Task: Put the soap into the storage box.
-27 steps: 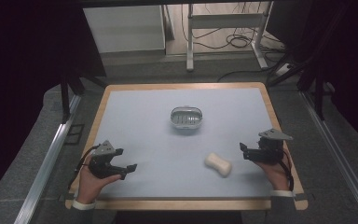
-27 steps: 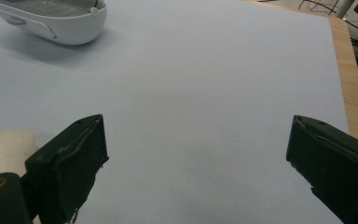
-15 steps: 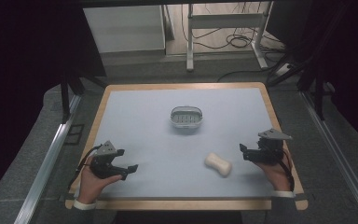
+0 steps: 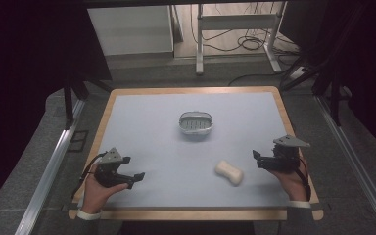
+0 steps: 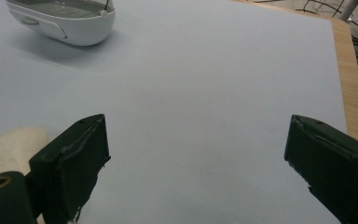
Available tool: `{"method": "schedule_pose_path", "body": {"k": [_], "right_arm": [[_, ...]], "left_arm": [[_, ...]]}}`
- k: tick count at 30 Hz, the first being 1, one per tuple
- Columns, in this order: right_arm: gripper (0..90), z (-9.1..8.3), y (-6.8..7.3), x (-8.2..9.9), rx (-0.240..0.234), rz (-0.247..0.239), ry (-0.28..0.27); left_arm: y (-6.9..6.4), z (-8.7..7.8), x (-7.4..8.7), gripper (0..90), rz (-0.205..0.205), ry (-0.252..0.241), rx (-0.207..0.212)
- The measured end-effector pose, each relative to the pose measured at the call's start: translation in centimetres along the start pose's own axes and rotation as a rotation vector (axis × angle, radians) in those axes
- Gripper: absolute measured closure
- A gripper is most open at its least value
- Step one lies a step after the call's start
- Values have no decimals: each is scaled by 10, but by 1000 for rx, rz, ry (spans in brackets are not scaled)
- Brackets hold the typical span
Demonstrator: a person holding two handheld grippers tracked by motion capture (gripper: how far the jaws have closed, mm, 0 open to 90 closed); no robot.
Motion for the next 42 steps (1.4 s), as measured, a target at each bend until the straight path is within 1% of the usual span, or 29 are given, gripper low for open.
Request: {"method": "schedule_pose_path", "body": {"k": [3, 7, 12, 16, 20, 21, 27, 30, 33, 38, 40, 42], "right_arm": [[77, -1, 2, -1, -7, -10, -1], [79, 0, 3, -2, -12, -12, -2], [81, 0, 3, -4, -13, -19, -2], [89, -1, 4, -8, -38, -11, -7], [96, -1, 6, -10, -63, -23, 16], [100, -1, 7, -11, -76, -18, 13], [109, -1, 9, -14, -74, -31, 27], [124, -1, 11, -17, -68, -54, 40], [142, 0, 14, -20, -87, -66, 48], [143, 2, 23, -26, -123, -82, 63], [142, 3, 26, -29, -123, -95, 71], [143, 3, 31, -31, -133, -110, 87]], "left_arm": [[-1, 1, 0, 130, 1, 3, 0], [-1, 2, 1, 130, 5, 8, -1], [0, 0, 0, 130, 0, 4, -4], [2, -4, -1, 130, -7, -5, -7], [2, -6, -1, 130, -8, -11, -9], [2, -6, -1, 130, -8, -11, -9], [2, -7, -2, 130, -7, -14, -7], [3, -7, -2, 130, -7, -14, -9], [3, -8, -2, 130, -8, -14, -9], [3, -8, -2, 130, -8, -15, -9], [3, -8, -2, 130, -8, -16, -11], [3, -8, -2, 130, -10, -17, -11]]}}
Point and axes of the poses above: each handheld gripper's, and its own axes: z roughly forward along the jaws, x roughly out of its underside, y roughly to its left, the point moved 8 cm from there along z, roughly forward along the jaws, and after that the axes turned 12 degrees about -x, right-handed, at the moved point
